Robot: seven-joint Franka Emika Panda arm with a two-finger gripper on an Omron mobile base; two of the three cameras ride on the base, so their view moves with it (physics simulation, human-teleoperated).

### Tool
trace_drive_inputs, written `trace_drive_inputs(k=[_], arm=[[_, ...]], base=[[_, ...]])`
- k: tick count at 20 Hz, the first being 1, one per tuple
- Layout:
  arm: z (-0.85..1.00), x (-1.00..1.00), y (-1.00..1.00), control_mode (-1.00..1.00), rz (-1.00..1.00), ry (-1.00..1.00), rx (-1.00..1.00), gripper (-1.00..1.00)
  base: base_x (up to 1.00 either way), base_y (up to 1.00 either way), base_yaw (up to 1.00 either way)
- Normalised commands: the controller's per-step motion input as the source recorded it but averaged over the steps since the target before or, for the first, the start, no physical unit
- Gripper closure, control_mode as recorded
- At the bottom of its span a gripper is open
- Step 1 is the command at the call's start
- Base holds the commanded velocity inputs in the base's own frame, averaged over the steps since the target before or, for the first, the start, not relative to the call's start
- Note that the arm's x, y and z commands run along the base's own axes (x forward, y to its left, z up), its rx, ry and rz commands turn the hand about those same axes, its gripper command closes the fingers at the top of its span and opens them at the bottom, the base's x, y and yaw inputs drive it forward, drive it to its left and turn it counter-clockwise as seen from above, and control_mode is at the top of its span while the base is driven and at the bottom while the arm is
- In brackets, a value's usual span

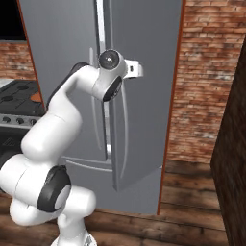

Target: Retrieve the fish from the fridge and place it on the saucepan with marinade on the stove.

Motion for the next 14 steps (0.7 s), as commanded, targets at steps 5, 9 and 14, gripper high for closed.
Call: trace_drive_inputs(k=[5, 9, 14], arm=[[0.15, -0.34, -0.34, -1.00, 0.04, 0.00, 0.00, 1.00], [0.15, -0.18, -0.25, -1.00, 0.02, 0.00, 0.00, 1.00], [0.15, -0.15, -0.27, -1.00, 0.01, 0.00, 0.00, 1.00]], base=[[0.00, 0.00, 0.00], [0.00, 0.00, 0.00], [0.00, 0.00, 0.00]])
